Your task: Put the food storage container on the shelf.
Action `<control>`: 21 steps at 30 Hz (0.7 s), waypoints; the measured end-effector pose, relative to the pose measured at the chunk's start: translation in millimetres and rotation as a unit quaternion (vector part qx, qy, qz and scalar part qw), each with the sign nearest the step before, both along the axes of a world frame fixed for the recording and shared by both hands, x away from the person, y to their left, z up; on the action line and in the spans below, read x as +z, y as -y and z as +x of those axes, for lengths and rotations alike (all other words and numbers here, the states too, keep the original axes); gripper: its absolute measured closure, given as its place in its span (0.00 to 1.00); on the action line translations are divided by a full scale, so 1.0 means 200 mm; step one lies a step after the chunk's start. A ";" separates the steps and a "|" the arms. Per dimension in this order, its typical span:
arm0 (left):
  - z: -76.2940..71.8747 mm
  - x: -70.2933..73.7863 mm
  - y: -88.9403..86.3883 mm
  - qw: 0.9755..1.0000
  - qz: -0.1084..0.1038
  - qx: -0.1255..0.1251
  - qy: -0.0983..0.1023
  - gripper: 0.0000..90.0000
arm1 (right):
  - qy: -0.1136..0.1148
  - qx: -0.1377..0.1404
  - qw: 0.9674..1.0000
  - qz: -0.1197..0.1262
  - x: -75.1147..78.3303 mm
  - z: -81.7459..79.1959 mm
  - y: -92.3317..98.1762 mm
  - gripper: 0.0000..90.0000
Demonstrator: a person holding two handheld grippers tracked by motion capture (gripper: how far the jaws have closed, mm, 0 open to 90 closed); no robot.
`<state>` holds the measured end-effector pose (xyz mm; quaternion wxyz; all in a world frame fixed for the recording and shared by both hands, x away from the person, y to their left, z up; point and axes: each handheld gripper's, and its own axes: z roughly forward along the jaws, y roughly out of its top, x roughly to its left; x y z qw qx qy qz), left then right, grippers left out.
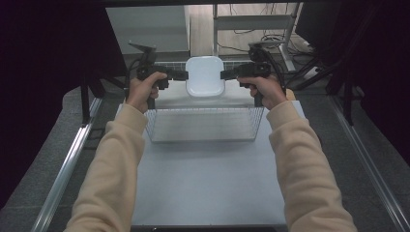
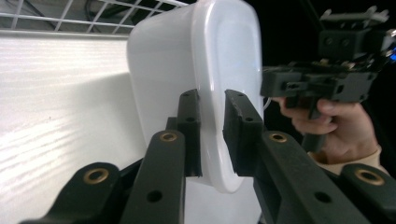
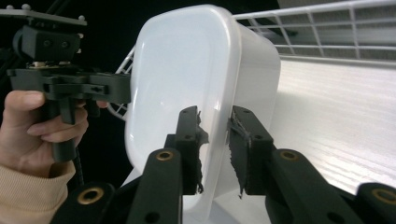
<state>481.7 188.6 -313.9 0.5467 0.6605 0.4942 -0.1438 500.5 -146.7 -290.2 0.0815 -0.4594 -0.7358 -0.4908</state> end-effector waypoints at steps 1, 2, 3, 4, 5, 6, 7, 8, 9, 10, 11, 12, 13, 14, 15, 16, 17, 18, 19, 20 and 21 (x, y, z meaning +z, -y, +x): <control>0.02 -0.01 0.00 1.000 -0.005 0.000 -0.007 0.85 | -0.007 -0.003 1.000 0.001 -0.01 0.02 0.00 0.79; 0.04 -0.02 -0.01 1.000 -0.013 0.004 -0.016 0.84 | -0.014 -0.006 1.000 0.003 -0.02 0.03 0.00 0.79; 0.05 -0.03 -0.01 1.000 -0.020 0.005 -0.023 0.84 | -0.021 -0.010 1.000 0.007 -0.02 0.05 -0.01 0.79; 0.07 -0.04 -0.02 0.999 -0.027 0.006 -0.029 0.83 | -0.027 -0.014 0.999 0.011 -0.03 0.06 0.00 0.78; 0.08 -0.05 -0.02 0.999 -0.033 0.007 -0.035 0.83 | -0.037 -0.018 0.999 0.015 -0.03 0.07 -0.01 0.78; 0.09 -0.06 -0.02 0.998 -0.038 0.010 -0.038 0.82 | -0.044 -0.022 0.999 0.019 -0.03 0.08 -0.01 0.78; 0.09 -0.07 -0.02 0.998 -0.042 0.011 -0.042 0.82 | -0.050 -0.026 0.998 0.023 -0.04 0.09 -0.01 0.78; 0.10 -0.08 -0.02 0.998 -0.045 0.013 -0.045 0.81 | -0.057 -0.030 0.998 0.026 -0.04 0.09 -0.01 0.78; 0.11 -0.08 -0.02 0.998 -0.045 0.014 -0.046 0.81 | -0.064 -0.036 0.997 0.030 -0.05 0.10 -0.01 0.78; 0.11 -0.09 -0.02 0.998 -0.048 0.016 -0.048 0.80 | -0.069 -0.039 0.996 0.032 -0.05 0.10 -0.01 0.77; 0.11 -0.09 -0.02 0.998 -0.046 0.017 -0.049 0.79 | -0.073 -0.042 0.996 0.032 -0.05 0.11 -0.01 0.77; 0.12 -0.10 -0.02 0.998 -0.044 0.018 -0.050 0.78 | -0.074 -0.045 0.996 0.034 -0.06 0.11 -0.01 0.77; 0.12 -0.11 -0.01 0.998 -0.044 0.020 -0.050 0.77 | -0.077 -0.048 0.995 0.034 -0.07 0.11 -0.01 0.76; 0.12 -0.11 -0.01 0.998 -0.046 0.021 -0.048 0.76 | -0.083 -0.051 0.995 0.038 -0.07 0.11 -0.01 0.76; 0.12 -0.11 -0.01 0.998 -0.046 0.021 -0.047 0.76 | -0.084 -0.052 0.994 0.040 -0.07 0.11 -0.01 0.76; 0.11 -0.11 -0.01 0.998 -0.046 0.021 -0.045 0.76 | -0.083 -0.052 0.994 0.042 -0.07 0.11 -0.01 0.76; 0.11 -0.11 -0.01 0.998 -0.043 0.021 -0.043 0.76 | -0.083 -0.052 0.994 0.041 -0.07 0.11 -0.01 0.75; 0.11 -0.11 -0.01 0.998 -0.041 0.020 -0.039 0.75 | -0.082 -0.052 0.994 0.041 -0.07 0.11 -0.01 0.75; 0.11 -0.10 -0.01 0.999 -0.035 0.020 -0.035 0.74 | -0.081 -0.052 0.995 0.040 -0.07 0.11 -0.01 0.71; 0.11 -0.10 0.00 0.999 -0.029 0.023 -0.029 0.72 | -0.080 -0.049 0.995 0.043 -0.07 0.11 -0.01 0.63; 0.10 -0.09 0.00 0.999 -0.022 0.027 -0.024 0.67 | -0.080 -0.050 0.994 0.046 -0.07 0.10 -0.01 0.56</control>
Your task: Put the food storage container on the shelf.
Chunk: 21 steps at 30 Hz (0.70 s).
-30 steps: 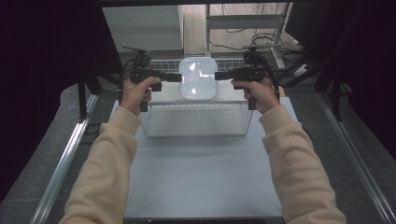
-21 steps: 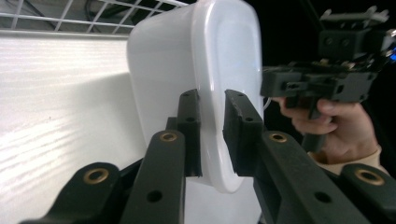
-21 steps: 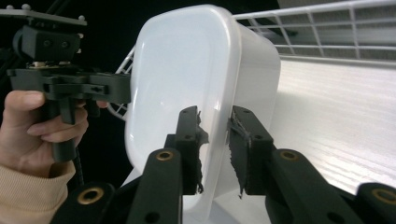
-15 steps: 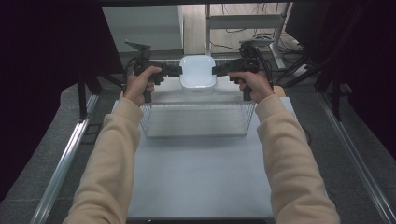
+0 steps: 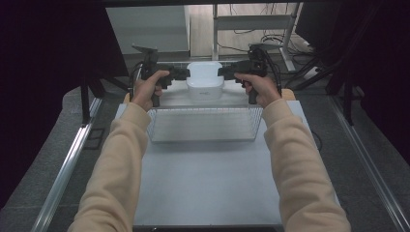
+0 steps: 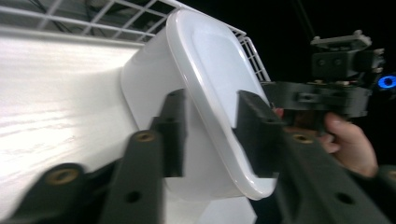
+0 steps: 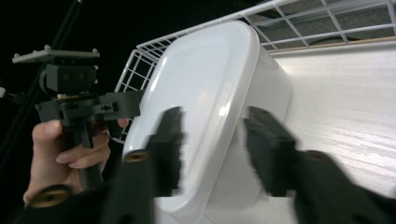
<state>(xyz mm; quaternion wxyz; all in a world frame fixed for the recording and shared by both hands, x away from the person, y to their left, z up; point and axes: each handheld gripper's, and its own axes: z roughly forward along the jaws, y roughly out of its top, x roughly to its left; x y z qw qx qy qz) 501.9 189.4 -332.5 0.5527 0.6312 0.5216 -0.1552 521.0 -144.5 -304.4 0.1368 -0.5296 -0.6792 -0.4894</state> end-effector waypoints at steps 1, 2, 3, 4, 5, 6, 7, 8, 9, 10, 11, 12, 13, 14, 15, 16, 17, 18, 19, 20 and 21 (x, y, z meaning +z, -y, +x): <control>-0.01 0.01 0.00 1.000 0.007 0.008 0.005 0.61 | 0.005 -0.004 1.000 0.001 0.00 0.00 0.00 0.50; -0.02 0.02 0.00 1.000 0.020 0.018 0.010 0.55 | 0.014 -0.009 1.000 0.003 0.01 -0.01 0.00 0.44; -0.03 0.03 -0.01 0.999 0.033 0.028 0.017 0.49 | 0.030 -0.010 1.000 -0.001 0.02 -0.02 0.00 0.40; -0.05 0.05 -0.01 0.998 0.043 0.035 0.028 0.45 | 0.038 -0.011 0.999 -0.002 0.04 -0.04 0.00 0.36; -0.07 0.06 -0.02 0.998 0.046 0.038 0.035 0.42 | 0.049 -0.007 0.999 -0.004 0.06 -0.06 0.00 0.32; -0.09 0.08 -0.03 0.997 0.051 0.038 0.045 0.41 | 0.059 -0.006 0.998 -0.007 0.07 -0.08 0.00 0.30; -0.12 0.10 -0.03 0.996 0.053 0.043 0.052 0.40 | 0.072 -0.005 0.997 -0.015 0.09 -0.11 0.01 0.29; -0.15 0.12 -0.03 0.995 0.061 0.044 0.064 0.38 | 0.089 -0.002 0.996 -0.023 0.11 -0.13 0.01 0.28; -0.18 0.14 -0.04 0.994 0.065 0.047 0.073 0.37 | 0.105 0.003 0.994 -0.029 0.12 -0.16 0.02 0.28; -0.21 0.15 -0.04 0.993 0.071 0.047 0.085 0.36 | 0.120 0.009 0.992 -0.035 0.13 -0.19 0.02 0.27; -0.24 0.16 -0.05 0.992 0.074 0.049 0.092 0.35 | 0.132 0.016 0.990 -0.044 0.15 -0.22 0.03 0.26; -0.29 0.16 -0.05 0.991 0.077 0.049 0.100 0.34 | 0.146 0.023 0.987 -0.056 0.15 -0.24 0.04 0.26; -0.32 0.16 -0.05 0.990 0.081 0.046 0.106 0.33 | 0.165 0.029 0.983 -0.071 0.16 -0.28 0.05 0.25; -0.34 0.16 -0.06 0.989 0.084 0.045 0.111 0.33 | 0.175 0.033 0.981 -0.081 0.16 -0.31 0.07 0.25; -0.38 0.15 -0.06 0.989 0.089 0.044 0.114 0.32 | 0.182 0.036 0.979 -0.088 0.16 -0.33 0.08 0.25; -0.40 0.15 -0.06 0.987 0.099 0.041 0.120 0.32 | 0.191 0.042 0.976 -0.096 0.15 -0.35 0.09 0.25; -0.43 0.14 -0.06 0.985 0.109 0.039 0.126 0.31 | 0.198 0.046 0.974 -0.103 0.14 -0.38 0.11 0.25; -0.46 0.13 -0.06 0.984 0.117 0.039 0.130 0.31 | 0.204 0.048 0.972 -0.110 0.13 -0.40 0.13 0.24; -0.49 0.12 -0.06 0.982 0.124 0.038 0.136 0.31 | 0.210 0.049 0.969 -0.117 0.11 -0.43 0.15 0.24; -0.52 0.11 -0.06 0.981 0.131 0.037 0.140 0.31 | 0.214 0.052 0.968 -0.121 0.09 -0.46 0.17 0.24; -0.55 0.10 -0.06 0.979 0.138 0.032 0.145 0.30 | 0.219 0.052 0.967 -0.123 0.07 -0.48 0.19 0.24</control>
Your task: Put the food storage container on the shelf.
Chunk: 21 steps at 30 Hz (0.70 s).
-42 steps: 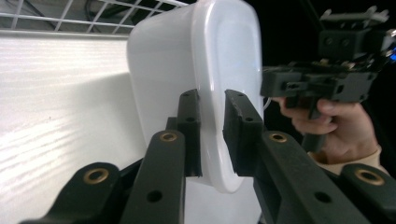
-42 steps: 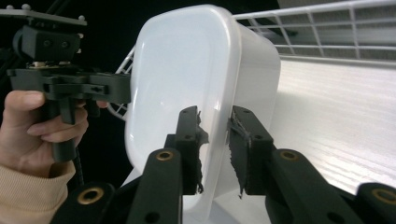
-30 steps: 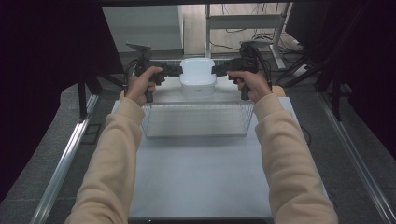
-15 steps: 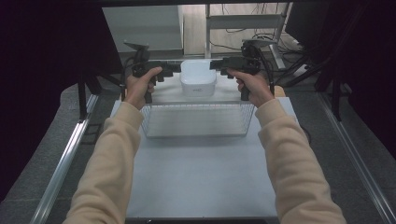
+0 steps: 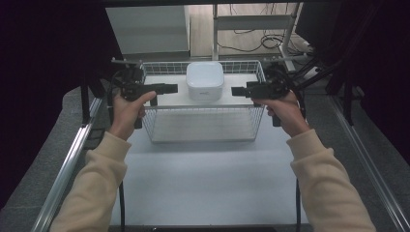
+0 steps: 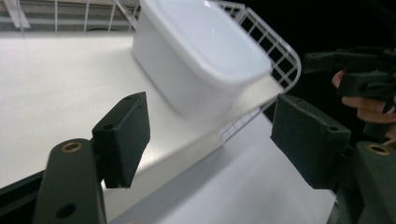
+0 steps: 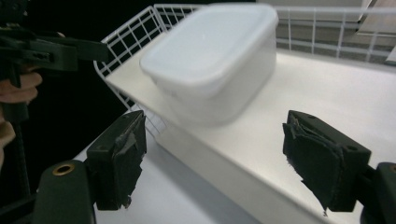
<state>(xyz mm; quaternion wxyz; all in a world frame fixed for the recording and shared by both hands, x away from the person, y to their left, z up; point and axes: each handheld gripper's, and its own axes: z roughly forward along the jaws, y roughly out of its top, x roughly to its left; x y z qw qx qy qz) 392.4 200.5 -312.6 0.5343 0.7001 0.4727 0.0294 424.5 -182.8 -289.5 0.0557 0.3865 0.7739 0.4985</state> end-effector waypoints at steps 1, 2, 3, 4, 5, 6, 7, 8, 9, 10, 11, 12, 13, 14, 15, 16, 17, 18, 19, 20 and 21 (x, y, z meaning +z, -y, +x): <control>-0.03 -0.01 0.00 1.000 0.007 -0.004 0.006 0.30 | 0.004 0.000 1.000 -0.003 -0.02 -0.03 0.02 0.23; -0.06 -0.03 0.01 1.000 0.015 -0.007 0.010 0.30 | 0.008 0.002 1.000 -0.005 -0.04 -0.05 0.04 0.23; -0.09 -0.05 0.02 1.000 0.022 -0.009 0.013 0.29 | 0.012 0.002 1.000 -0.007 -0.06 -0.08 0.06 0.23; -0.12 -0.06 0.02 0.999 0.028 -0.012 0.019 0.29 | 0.018 -0.001 1.000 -0.009 -0.08 -0.11 0.09 0.23; -0.15 -0.08 0.03 0.999 0.034 -0.015 0.025 0.29 | 0.022 -0.002 1.000 -0.010 -0.10 -0.13 0.11 0.23; -0.18 -0.10 0.04 0.999 0.042 -0.016 0.031 0.28 | 0.027 -0.004 1.000 -0.012 -0.13 -0.16 0.13 0.23; -0.22 -0.13 0.05 0.998 0.050 -0.018 0.035 0.28 | 0.030 -0.006 0.999 -0.014 -0.15 -0.19 0.15 0.23; -0.24 -0.14 0.05 0.998 0.055 -0.019 0.038 0.28 | 0.034 -0.011 0.999 -0.016 -0.18 -0.22 0.17 0.23; -0.27 -0.17 0.06 0.997 0.060 -0.019 0.041 0.28 | 0.035 -0.013 0.999 -0.018 -0.20 -0.24 0.18 0.23; -0.30 -0.19 0.06 0.997 0.065 -0.020 0.044 0.27 | 0.038 -0.014 0.999 -0.022 -0.23 -0.27 0.20 0.23; -0.34 -0.22 0.07 0.996 0.073 -0.021 0.046 0.27 | 0.041 -0.016 0.999 -0.026 -0.25 -0.29 0.21 0.23; -0.36 -0.24 0.07 0.996 0.076 -0.020 0.050 0.27 | 0.043 -0.019 0.998 -0.030 -0.28 -0.33 0.23 0.22; -0.39 -0.26 0.06 0.996 0.076 -0.018 0.051 0.27 | 0.043 -0.019 0.998 -0.032 -0.30 -0.34 0.24 0.22; -0.41 -0.29 0.06 0.995 0.079 -0.019 0.051 0.27 | 0.046 -0.020 0.998 -0.033 -0.33 -0.37 0.25 0.22; -0.44 -0.32 0.05 0.995 0.079 -0.018 0.051 0.27 | 0.047 -0.023 0.998 -0.033 -0.36 -0.39 0.27 0.22; -0.46 -0.34 0.05 0.995 0.080 -0.016 0.049 0.27 | 0.046 -0.026 0.998 -0.032 -0.39 -0.41 0.28 0.22; -0.48 -0.37 0.04 0.995 0.085 -0.015 0.049 0.27 | 0.047 -0.028 0.998 -0.031 -0.41 -0.43 0.30 0.22; -0.50 -0.40 0.03 0.995 0.086 -0.011 0.050 0.27 | 0.046 -0.029 0.998 -0.029 -0.44 -0.45 0.32 0.22; -0.52 -0.43 0.02 0.995 0.087 -0.006 0.051 0.27 | 0.044 -0.030 0.998 -0.029 -0.47 -0.47 0.33 0.22; -0.54 -0.46 0.01 0.995 0.089 -0.004 0.047 0.27 | 0.042 -0.035 0.998 -0.030 -0.50 -0.48 0.34 0.22; -0.56 -0.49 0.00 0.995 0.092 -0.003 0.043 0.27 | 0.042 -0.039 0.998 -0.033 -0.53 -0.49 0.36 0.22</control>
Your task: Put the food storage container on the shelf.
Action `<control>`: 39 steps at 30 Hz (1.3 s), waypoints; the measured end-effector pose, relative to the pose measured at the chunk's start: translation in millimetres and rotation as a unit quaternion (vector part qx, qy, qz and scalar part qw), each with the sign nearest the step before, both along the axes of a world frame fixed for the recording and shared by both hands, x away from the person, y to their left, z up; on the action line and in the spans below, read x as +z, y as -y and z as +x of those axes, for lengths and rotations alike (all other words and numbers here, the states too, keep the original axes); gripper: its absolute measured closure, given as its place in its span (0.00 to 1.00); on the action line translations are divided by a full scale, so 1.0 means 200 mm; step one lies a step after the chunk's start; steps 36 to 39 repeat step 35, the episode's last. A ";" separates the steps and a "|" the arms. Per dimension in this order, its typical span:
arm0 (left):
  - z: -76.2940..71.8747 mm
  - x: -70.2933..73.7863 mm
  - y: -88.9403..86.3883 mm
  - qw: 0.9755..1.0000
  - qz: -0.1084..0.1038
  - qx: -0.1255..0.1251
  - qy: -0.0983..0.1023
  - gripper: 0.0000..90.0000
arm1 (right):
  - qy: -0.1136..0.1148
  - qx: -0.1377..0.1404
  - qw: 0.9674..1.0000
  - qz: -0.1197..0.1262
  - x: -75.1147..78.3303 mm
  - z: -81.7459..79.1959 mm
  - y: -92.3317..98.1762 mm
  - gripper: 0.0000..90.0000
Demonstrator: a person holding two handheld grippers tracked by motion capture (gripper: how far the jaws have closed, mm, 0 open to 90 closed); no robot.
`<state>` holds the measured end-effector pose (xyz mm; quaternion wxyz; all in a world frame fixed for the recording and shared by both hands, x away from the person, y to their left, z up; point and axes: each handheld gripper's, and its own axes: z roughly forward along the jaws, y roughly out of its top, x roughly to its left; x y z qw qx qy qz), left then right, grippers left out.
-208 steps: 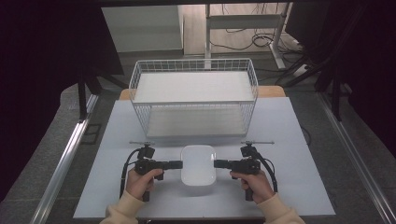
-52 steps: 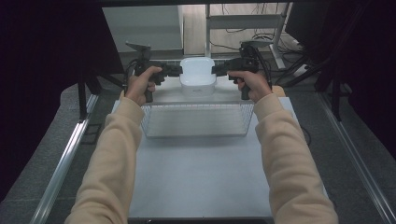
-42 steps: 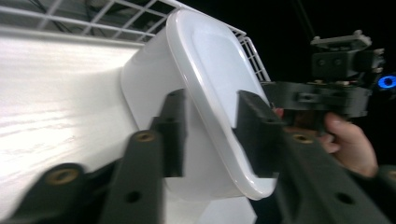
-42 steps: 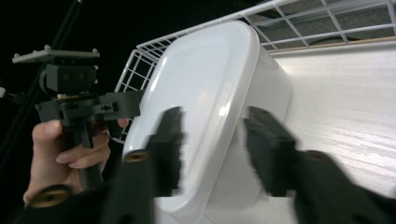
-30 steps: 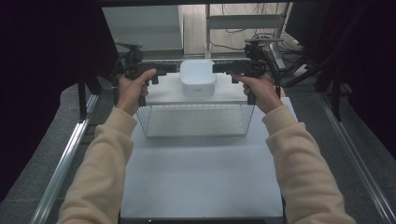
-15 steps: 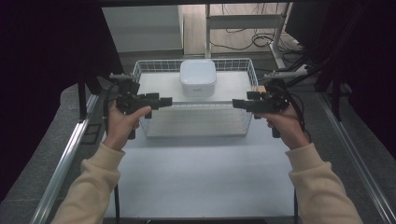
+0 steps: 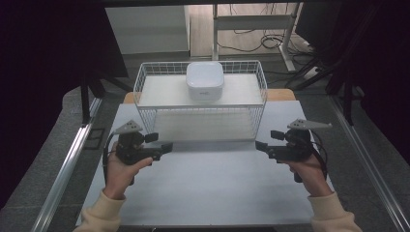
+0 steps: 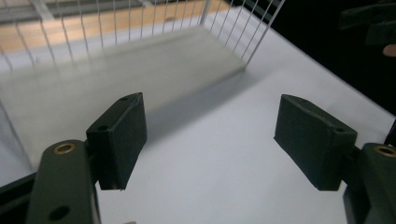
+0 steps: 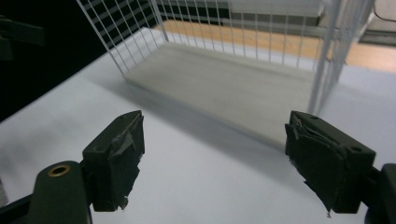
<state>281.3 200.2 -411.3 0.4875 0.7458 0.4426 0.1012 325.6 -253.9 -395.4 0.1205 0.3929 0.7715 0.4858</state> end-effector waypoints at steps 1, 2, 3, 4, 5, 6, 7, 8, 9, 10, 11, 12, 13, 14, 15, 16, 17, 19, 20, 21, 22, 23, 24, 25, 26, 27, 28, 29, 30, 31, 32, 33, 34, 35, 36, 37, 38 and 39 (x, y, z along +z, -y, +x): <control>-0.01 -0.04 -0.01 1.000 0.003 0.003 -0.005 0.27 | -0.002 -0.003 1.000 -0.004 -0.03 -0.01 0.01 0.22; -0.02 -0.06 -0.01 1.000 0.006 0.005 -0.008 0.27 | -0.005 -0.008 1.000 -0.005 -0.07 -0.02 0.02 0.22; -0.03 -0.09 -0.02 1.000 0.007 0.006 -0.013 0.27 | -0.010 -0.010 1.000 -0.006 -0.10 -0.03 0.03 0.22; -0.04 -0.12 -0.03 1.000 0.003 0.010 -0.016 0.27 | -0.015 -0.010 1.000 -0.009 -0.13 -0.03 0.04 0.22; -0.04 -0.14 -0.03 1.000 0.003 0.010 -0.019 0.28 | -0.021 -0.012 1.000 -0.013 -0.18 -0.04 0.04 0.22; -0.05 -0.16 -0.03 1.000 0.007 0.010 -0.023 0.27 | -0.027 -0.014 0.999 -0.015 -0.21 -0.04 0.04 0.22; -0.05 -0.18 -0.04 1.000 0.008 0.012 -0.023 0.27 | -0.041 -0.011 0.999 -0.022 -0.27 -0.05 0.04 0.22; -0.06 -0.20 -0.03 1.000 0.011 0.014 -0.025 0.27 | -0.047 -0.011 0.999 -0.025 -0.30 -0.05 0.04 0.22; -0.06 -0.21 -0.03 0.999 0.015 0.012 -0.029 0.27 | -0.053 -0.009 0.998 -0.032 -0.34 -0.06 0.04 0.22; -0.06 -0.24 -0.03 0.999 0.013 0.008 -0.035 0.27 | -0.060 -0.008 0.997 -0.040 -0.37 -0.06 0.04 0.21; -0.06 -0.25 -0.03 0.999 0.015 0.006 -0.038 0.27 | -0.064 -0.007 0.997 -0.050 -0.40 -0.06 0.03 0.21; -0.07 -0.27 -0.02 0.999 0.021 0.007 -0.041 0.27 | -0.064 -0.007 0.996 -0.054 -0.41 -0.06 0.03 0.21; -0.07 -0.28 -0.02 0.999 0.022 0.008 -0.044 0.27 | -0.064 -0.007 0.996 -0.058 -0.42 -0.07 0.03 0.21; -0.07 -0.30 -0.02 0.999 0.023 0.008 -0.049 0.27 | -0.065 -0.006 0.996 -0.062 -0.43 -0.07 0.02 0.21; -0.06 -0.32 -0.02 0.998 0.026 0.010 -0.052 0.27 | -0.067 -0.004 0.996 -0.064 -0.44 -0.07 0.02 0.21; -0.06 -0.33 -0.02 0.998 0.033 0.014 -0.055 0.27 | -0.069 -0.004 0.995 -0.067 -0.45 -0.07 0.01 0.21; -0.06 -0.33 -0.02 0.998 0.036 0.015 -0.055 0.27 | -0.069 -0.003 0.995 -0.070 -0.46 -0.07 0.01 0.21; -0.06 -0.34 -0.02 0.998 0.033 0.014 -0.055 0.27 | -0.070 -0.005 0.995 -0.070 -0.46 -0.07 0.01 0.21; -0.06 -0.33 -0.02 0.998 0.035 0.015 -0.053 0.27 | -0.065 -0.006 0.996 -0.066 -0.46 -0.07 0.02 0.21; -0.06 -0.33 -0.02 0.998 0.036 0.017 -0.050 0.27 | -0.061 -0.009 0.996 -0.062 -0.45 -0.07 0.02 0.21; -0.07 -0.33 -0.02 0.998 0.035 0.019 -0.049 0.27 | -0.057 -0.012 0.997 -0.057 -0.44 -0.07 0.03 0.21; -0.07 -0.33 -0.02 0.998 0.035 0.019 -0.048 0.27 | -0.054 -0.015 0.997 -0.054 -0.43 -0.07 0.03 0.21; -0.07 -0.33 -0.02 0.998 0.036 0.020 -0.048 0.27 | -0.051 -0.018 0.997 -0.050 -0.42 -0.07 0.04 0.21; -0.07 -0.33 -0.02 0.998 0.037 0.021 -0.047 0.27 | -0.050 -0.020 0.997 -0.046 -0.42 -0.08 0.05 0.21; -0.07 -0.33 -0.02 0.998 0.037 0.020 -0.046 0.27 | -0.049 -0.022 0.998 -0.045 -0.41 -0.08 0.05 0.21; -0.07 -0.33 -0.02 0.998 0.037 0.019 -0.046 0.27 | -0.048 -0.023 0.998 -0.045 -0.41 -0.08 0.05 0.21; -0.07 -0.33 -0.02 0.998 0.037 0.018 -0.046 0.27 | -0.048 -0.023 0.998 -0.045 -0.41 -0.08 0.05 0.21; -0.07 -0.33 -0.01 0.998 0.037 0.018 -0.046 0.27 | -0.048 -0.023 0.998 -0.045 -0.41 -0.08 0.05 0.21; -0.07 -0.33 -0.02 0.998 0.039 0.018 -0.045 0.27 | -0.047 -0.022 0.998 -0.044 -0.41 -0.08 0.05 0.21; -0.07 -0.33 -0.02 0.998 0.040 0.018 -0.044 0.27 | -0.046 -0.020 0.998 -0.045 -0.40 -0.07 0.05 0.21; -0.07 -0.33 -0.02 0.998 0.040 0.023 -0.044 0.27 | -0.045 -0.020 0.998 -0.045 -0.40 -0.07 0.05 0.21; -0.07 -0.33 -0.03 0.998 0.039 0.024 -0.044 0.27 | -0.042 -0.018 0.998 -0.046 -0.39 -0.07 0.04 0.21; -0.07 -0.33 -0.03 0.998 0.039 0.026 -0.043 0.27 | -0.040 -0.015 0.998 -0.048 -0.39 -0.07 0.04 0.21; -0.07 -0.33 -0.04 0.998 0.038 0.028 -0.043 0.27 | -0.041 -0.013 0.998 -0.049 -0.38 -0.06 0.04 0.21; -0.07 -0.33 -0.04 0.998 0.038 0.028 -0.043 0.27 | -0.041 -0.013 0.998 -0.049 -0.38 -0.06 0.04 0.21; -0.07 -0.33 -0.04 0.998 0.038 0.028 -0.043 0.27 | -0.041 -0.013 0.998 -0.049 -0.38 -0.06 0.04 0.21; -0.07 -0.33 -0.04 0.998 0.038 0.028 -0.043 0.27 | -0.041 -0.013 0.998 -0.049 -0.38 -0.06 0.04 0.21; -0.07 -0.33 -0.04 0.998 0.038 0.028 -0.043 0.27 | -0.041 -0.013 0.998 -0.049 -0.38 -0.06 0.04 0.21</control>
